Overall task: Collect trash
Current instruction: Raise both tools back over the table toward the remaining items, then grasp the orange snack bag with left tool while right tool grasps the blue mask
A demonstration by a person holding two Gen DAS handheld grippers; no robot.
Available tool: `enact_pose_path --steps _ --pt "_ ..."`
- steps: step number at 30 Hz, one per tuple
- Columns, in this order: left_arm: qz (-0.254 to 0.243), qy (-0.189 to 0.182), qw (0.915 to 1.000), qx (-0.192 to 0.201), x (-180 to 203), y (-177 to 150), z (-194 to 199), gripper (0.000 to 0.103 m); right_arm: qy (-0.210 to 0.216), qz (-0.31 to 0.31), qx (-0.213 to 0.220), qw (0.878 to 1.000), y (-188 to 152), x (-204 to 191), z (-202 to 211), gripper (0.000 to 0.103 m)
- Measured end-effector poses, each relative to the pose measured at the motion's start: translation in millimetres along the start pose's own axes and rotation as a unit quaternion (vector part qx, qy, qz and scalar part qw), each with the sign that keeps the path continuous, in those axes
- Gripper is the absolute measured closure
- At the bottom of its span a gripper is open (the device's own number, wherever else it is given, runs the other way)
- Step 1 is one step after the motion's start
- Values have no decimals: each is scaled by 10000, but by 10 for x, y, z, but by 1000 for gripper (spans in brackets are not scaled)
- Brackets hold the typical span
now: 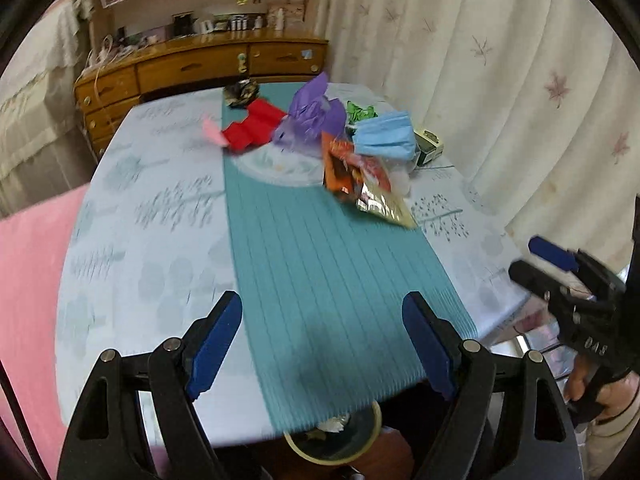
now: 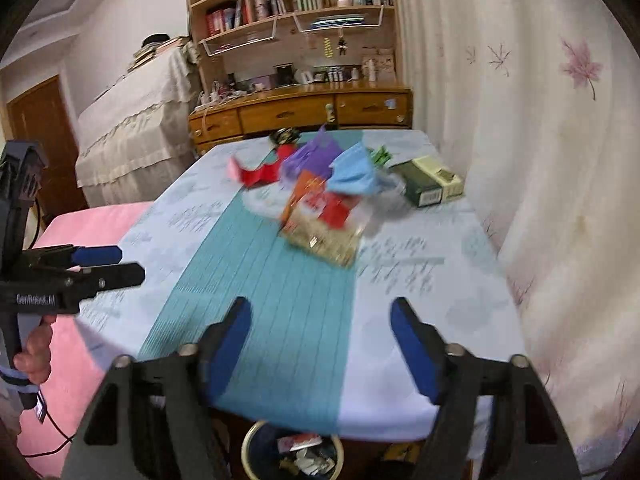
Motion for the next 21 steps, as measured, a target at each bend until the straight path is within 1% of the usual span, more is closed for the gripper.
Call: enact_pose_path --steps 1,3,5,7,9,11,13,16,19,21 --pt "-47 26 10000 -23 29 62 -71 22 -45 13 -5 10000 79 52 -55 44" --pt "-68 9 9999 -142 107 224 -253 22 -90 28 9 10000 228 156 -122 45" --pt "-3 -122 9995 -299 179 355 -428 22 -79 -38 60 9999 379 270 -215 45" --pt "104 -343 9981 -505 243 476 -654 22 49 -126 98 9999 547 367 -346 45" --pt "262 -416 9963 -708 284 550 -842 22 102 -150 83 9998 684 442 -492 45" --pt "410 -468 9944 -856 317 616 -1054 22 134 -153 33 9998 787 504 -656 45" --pt "452 -415 9935 -958 341 693 -1255 22 163 -175 -26 9997 894 557 -833 45" --pt "514 -366 9917 -1118 346 727 -1478 22 116 -147 -102 9998 983 642 -1053 44" --pt "673 -399 9883 -1307 343 756 -1691 22 97 -150 -169 9997 1057 718 -1282 45" --pt "715 -464 9871 -1355 363 767 -1773 22 153 -183 -190 9995 1086 750 -1389 44"
Point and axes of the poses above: each gripper's, at about its wrist camera, not at the fingertips, and z roughly against the way its jaws point, x to its right, y to its top, the point moved 6 cm from there along -z, roughly the way its jaws point, and after that the axes turned 8 degrees about y, right-handed, at the moved point
